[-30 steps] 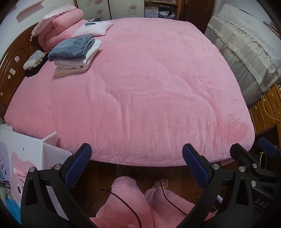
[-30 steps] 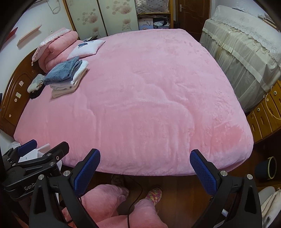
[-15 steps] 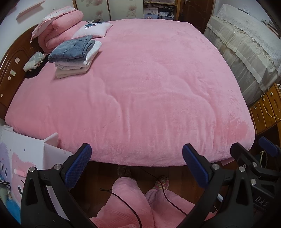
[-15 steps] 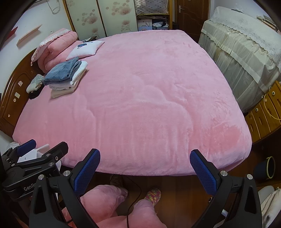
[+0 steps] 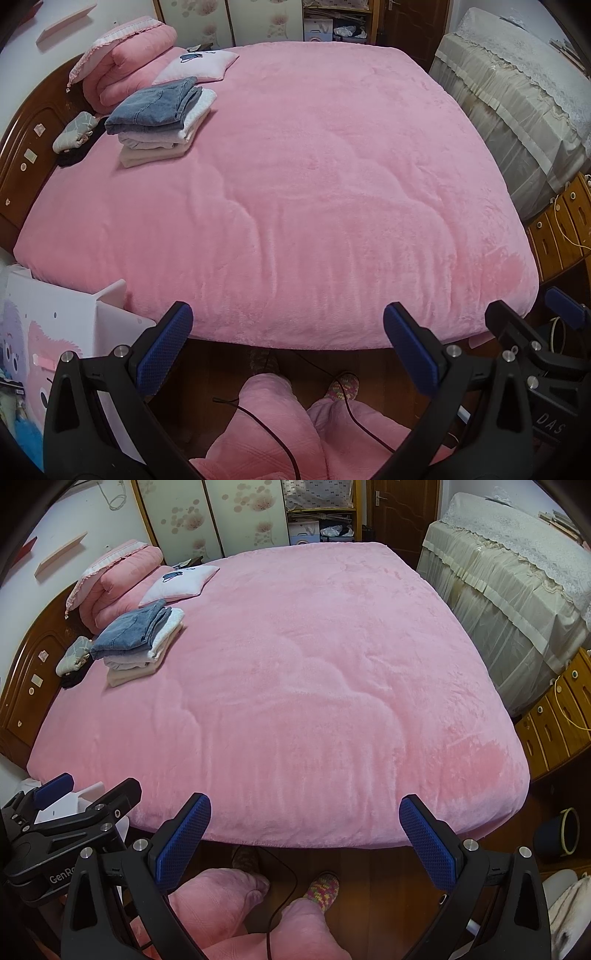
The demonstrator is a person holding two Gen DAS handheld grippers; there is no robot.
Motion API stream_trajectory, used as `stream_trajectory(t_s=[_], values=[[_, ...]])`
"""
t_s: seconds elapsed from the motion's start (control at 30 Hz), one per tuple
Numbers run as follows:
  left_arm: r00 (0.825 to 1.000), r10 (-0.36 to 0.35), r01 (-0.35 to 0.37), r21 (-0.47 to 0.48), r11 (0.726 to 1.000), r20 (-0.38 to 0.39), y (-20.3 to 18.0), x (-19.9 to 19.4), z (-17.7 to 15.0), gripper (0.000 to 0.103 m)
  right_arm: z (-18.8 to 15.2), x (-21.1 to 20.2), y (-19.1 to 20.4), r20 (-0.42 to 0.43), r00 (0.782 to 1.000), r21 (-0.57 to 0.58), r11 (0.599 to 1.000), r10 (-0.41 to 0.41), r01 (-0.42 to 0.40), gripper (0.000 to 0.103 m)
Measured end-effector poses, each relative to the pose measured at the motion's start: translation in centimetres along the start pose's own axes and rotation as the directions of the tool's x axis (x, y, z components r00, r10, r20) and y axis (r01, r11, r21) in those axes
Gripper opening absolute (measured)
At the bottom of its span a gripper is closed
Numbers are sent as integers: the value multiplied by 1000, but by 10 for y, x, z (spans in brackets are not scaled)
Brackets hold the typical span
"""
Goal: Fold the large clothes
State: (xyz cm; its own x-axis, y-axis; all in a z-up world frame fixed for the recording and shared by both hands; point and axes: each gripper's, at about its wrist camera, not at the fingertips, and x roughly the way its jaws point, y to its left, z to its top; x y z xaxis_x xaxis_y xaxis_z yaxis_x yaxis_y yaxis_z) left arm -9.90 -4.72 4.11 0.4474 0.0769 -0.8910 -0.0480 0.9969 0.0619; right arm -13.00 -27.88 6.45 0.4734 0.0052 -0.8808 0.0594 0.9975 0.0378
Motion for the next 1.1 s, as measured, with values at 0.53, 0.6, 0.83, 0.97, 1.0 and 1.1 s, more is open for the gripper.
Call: stream_trajectory(t_s=[0.53,0.6,0.83,0.97,1.0,1.1], values=[[1000,-1,1,-4,1000,-3,-2,0,-2,102,-8,-5,-2,-8,1000,9,1000,-3,3,103],[1000,0,0,-3,1000,-6,-2,0,-2,102,-9,-5,-2,-10,1000,9,1000,-3,4,103],[1000,-1,1,-5,1000,-6,-3,0,-2,102,-10,-6,-5,-12,1000,10,1000,-3,3,103],[1000,-2,2,0,1000,-11,-3,1,-2,102,-11,-6,-6,-15,1000,12,1000,-6,6,103],[1000,-3,3,1,1000,-11,-3,2,-2,102,-11,-6,-6,-16,1000,13,1000,-6,6,103],[1000,-4,4,4,1000,-13,-2,3,-1,102,-10,-6,-6,-16,1000,12,1000,-6,7,103]])
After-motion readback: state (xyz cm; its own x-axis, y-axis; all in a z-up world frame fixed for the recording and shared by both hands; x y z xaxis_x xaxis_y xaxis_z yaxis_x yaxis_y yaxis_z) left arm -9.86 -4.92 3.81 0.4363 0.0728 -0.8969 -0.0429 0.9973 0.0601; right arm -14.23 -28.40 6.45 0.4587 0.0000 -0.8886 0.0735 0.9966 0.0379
